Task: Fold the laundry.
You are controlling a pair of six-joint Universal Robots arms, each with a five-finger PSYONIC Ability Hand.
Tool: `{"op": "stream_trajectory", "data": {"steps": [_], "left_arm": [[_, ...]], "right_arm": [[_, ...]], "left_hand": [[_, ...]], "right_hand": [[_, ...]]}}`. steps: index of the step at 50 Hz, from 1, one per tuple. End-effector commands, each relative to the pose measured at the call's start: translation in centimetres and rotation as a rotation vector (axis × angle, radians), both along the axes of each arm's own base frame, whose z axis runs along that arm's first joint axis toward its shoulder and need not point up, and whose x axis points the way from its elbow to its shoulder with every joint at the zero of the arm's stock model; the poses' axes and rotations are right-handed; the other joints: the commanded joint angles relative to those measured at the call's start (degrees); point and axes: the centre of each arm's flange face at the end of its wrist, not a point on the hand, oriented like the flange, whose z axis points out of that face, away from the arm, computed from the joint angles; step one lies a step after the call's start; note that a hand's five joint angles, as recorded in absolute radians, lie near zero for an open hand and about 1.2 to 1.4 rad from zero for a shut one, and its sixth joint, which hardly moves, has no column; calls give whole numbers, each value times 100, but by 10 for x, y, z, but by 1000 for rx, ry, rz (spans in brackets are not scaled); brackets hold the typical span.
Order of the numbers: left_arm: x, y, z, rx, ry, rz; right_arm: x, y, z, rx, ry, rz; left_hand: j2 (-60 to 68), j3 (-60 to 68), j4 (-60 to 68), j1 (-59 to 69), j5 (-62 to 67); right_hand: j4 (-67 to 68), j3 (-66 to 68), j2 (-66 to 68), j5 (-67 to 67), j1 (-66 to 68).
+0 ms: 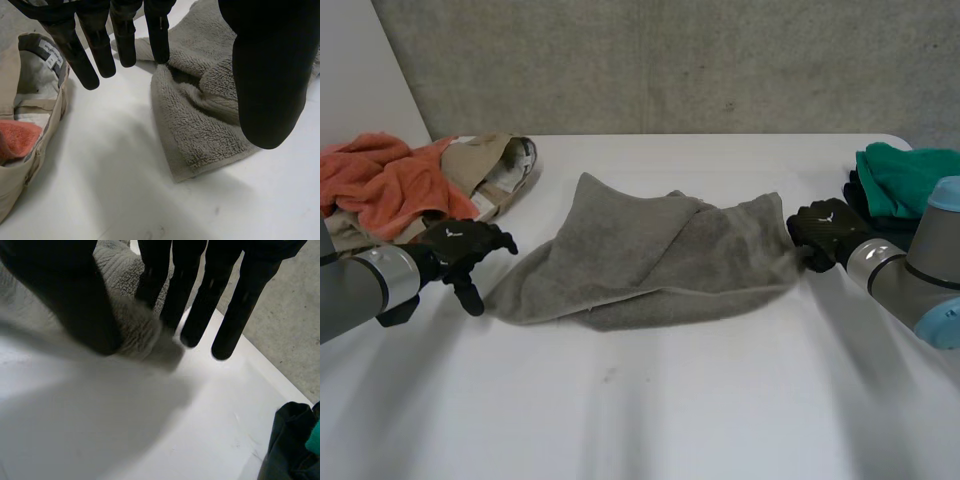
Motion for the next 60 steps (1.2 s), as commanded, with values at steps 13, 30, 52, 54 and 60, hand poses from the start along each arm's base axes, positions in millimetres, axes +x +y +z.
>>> {"op": "stream_trajectory", "data": {"steps": [13, 30, 52, 54, 60], "left_arm": [[-11, 8, -13, -12, -85, -87], [-51, 11, -33, -25, -123, -200], [-103, 4, -34, -138, -145, -203], [-103, 0, -28, -169, -142, -171], [-95, -3, 10, -253, -116, -66]], "right_arm": [[-38, 32, 81, 15, 50, -86], [-52, 40, 76, 59, 40, -133], [-60, 42, 66, 61, 19, -135], [-61, 42, 67, 58, 21, -136], [-66, 45, 78, 39, 32, -142]], "left_hand": [[928, 909, 963, 833, 1001], [1215, 1196, 1251, 1121, 1288], [5943, 5923, 5978, 5848, 6016], [6041, 6022, 6076, 5946, 6114], [6041, 6022, 6076, 5946, 6114]], "right_hand": [[1710, 1713, 1669, 1804, 1733], [1710, 1713, 1669, 1804, 1733], [1710, 1713, 1669, 1804, 1733], [1710, 1713, 1669, 1804, 1733], [1710, 1713, 1669, 1804, 1733]]}}
